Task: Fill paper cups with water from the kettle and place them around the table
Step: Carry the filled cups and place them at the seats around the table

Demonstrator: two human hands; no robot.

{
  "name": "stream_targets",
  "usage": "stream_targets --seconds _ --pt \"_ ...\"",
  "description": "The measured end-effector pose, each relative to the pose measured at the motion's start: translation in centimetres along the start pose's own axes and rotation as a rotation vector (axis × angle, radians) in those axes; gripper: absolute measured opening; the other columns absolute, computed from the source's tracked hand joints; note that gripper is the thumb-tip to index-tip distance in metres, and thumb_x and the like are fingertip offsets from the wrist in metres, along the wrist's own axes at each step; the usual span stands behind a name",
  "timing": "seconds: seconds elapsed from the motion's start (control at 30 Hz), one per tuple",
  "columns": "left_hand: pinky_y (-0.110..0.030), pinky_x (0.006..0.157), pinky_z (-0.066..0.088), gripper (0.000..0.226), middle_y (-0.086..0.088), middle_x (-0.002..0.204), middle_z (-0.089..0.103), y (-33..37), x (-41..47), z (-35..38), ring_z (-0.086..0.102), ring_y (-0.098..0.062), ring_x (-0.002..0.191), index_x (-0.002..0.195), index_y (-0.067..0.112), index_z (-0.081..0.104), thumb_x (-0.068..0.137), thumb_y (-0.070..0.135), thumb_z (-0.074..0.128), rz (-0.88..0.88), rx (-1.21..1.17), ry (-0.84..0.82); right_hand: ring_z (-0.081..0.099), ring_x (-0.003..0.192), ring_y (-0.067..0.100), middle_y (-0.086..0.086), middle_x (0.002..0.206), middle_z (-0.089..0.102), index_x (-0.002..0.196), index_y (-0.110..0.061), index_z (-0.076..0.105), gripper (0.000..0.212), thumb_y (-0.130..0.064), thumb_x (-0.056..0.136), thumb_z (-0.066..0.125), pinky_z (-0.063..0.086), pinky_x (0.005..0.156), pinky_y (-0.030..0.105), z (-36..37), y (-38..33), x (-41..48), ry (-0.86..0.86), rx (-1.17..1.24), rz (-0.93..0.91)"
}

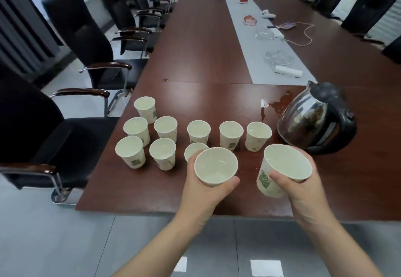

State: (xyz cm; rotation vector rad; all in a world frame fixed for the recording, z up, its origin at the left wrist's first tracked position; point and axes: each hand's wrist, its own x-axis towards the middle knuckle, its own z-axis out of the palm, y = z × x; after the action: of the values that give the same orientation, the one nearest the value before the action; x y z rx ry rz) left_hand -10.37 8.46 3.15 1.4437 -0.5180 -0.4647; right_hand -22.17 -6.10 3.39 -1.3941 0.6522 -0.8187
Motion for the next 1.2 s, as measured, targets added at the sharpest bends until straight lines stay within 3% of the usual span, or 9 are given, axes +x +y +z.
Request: stream_targets --seconds 0.1,0.2,0.37,0.53,0.67,0.8,0.97,1.13,1.2 --pt "-0.009 0.072 0.047 0.076 0.012 0.109 0.060 2.3 -0.6 -1.9 0.058 0.007 0.096 0.112 0.027 0.047 0.044 0.039 0.078 0.005 -0.045 0.023 0.063 0.093 -0.002 -0.018 0.096 0.070 0.104 -0.031 0.056 0.097 -0.063 0.018 0.089 0.053 0.077 0.013 1.4 -2.3 -0.5 -0.053 0.021 -0.025" --pt "-0.021 0.085 0.049 0.076 0.005 0.115 0.061 4.3 -1.1 -4.6 0.059 -0.003 0.105 0.115 0.027 0.049 0.046 0.041 0.079 0.032 -0.018 0.065 0.061 0.099 0.008 -0.012 0.102 0.067 0.104 -0.030 0.055 0.080 -0.033 0.034 0.094 0.053 0.075 0.014 3.2 -4.5 -1.0 -0.129 0.054 -0.031" --pt "-0.021 0.087 0.048 0.073 0.009 0.113 0.061 7.1 -1.7 -9.9 0.059 0.000 0.103 0.111 0.032 0.048 0.045 0.043 0.078 0.063 -0.032 0.157 0.065 0.092 0.001 -0.015 0.096 0.070 0.100 -0.036 0.060 0.093 -0.062 0.016 0.089 0.055 0.074 0.018 7.8 -6.6 -1.6 -0.174 0.078 -0.061" --pt "-0.016 0.081 0.049 0.076 0.014 0.107 0.065 8.9 -1.7 -16.2 0.061 0.003 0.099 0.112 0.029 0.049 0.043 0.040 0.079 0.079 -0.067 0.212 0.065 0.091 0.007 -0.010 0.096 0.071 0.097 -0.037 0.063 0.075 -0.042 0.028 0.092 0.055 0.071 0.019 13.5 -8.1 -2.6 -0.287 0.071 -0.072" --pt "-0.019 0.081 0.050 0.075 0.014 0.103 0.066 9.7 -1.3 -22.5 0.062 0.003 0.097 0.110 0.032 0.049 0.042 0.041 0.080 0.079 -0.071 0.247 0.067 0.097 0.023 0.005 0.103 0.071 0.099 -0.035 0.066 0.076 -0.055 0.030 0.091 0.053 0.080 0.044 19.4 -9.3 -4.1 -0.331 0.052 -0.083" --pt "-0.014 0.075 0.049 0.070 0.009 0.106 0.062 11.1 -0.8 -30.0 0.061 0.007 0.091 0.110 0.032 0.048 0.049 0.030 0.083 0.073 -0.056 0.234 0.067 0.080 0.000 -0.014 0.085 0.073 0.083 -0.047 0.070 0.068 -0.067 0.020 0.087 0.055 0.064 0.022 26.3 -9.7 -5.8 -0.330 0.088 -0.109" --pt "-0.010 0.064 0.048 0.075 0.010 0.106 0.060 13.3 0.1 -39.1 0.060 0.009 0.086 0.108 0.035 0.047 0.041 0.043 0.080 0.069 -0.050 0.199 0.065 0.064 0.000 -0.014 0.073 0.071 0.080 -0.042 0.071 0.028 -0.027 0.058 0.075 0.046 0.060 0.031 34.7 -9.7 -7.9 -0.285 0.106 -0.116" --pt "-0.014 0.066 0.049 0.072 0.011 0.105 0.058 14.5 1.3 -46.2 0.058 -0.003 0.095 0.104 0.038 0.045 0.040 0.048 0.076 0.073 -0.061 0.239 0.066 0.093 0.033 0.016 0.108 0.068 0.118 -0.018 0.059 0.098 -0.056 0.034 0.090 0.051 0.063 0.048 41.0 -8.5 -8.7 -0.282 0.091 -0.080" --pt "-0.018 0.070 0.047 0.073 0.010 0.107 0.058 14.7 2.1 -48.9 0.057 -0.007 0.100 0.105 0.039 0.045 0.040 0.049 0.076 0.062 -0.071 0.248 0.066 0.096 0.029 0.011 0.108 0.068 0.119 -0.017 0.057 0.093 -0.054 0.040 0.089 0.055 0.068 0.039 43.7 -8.5 -8.7 -0.272 0.067 -0.092"
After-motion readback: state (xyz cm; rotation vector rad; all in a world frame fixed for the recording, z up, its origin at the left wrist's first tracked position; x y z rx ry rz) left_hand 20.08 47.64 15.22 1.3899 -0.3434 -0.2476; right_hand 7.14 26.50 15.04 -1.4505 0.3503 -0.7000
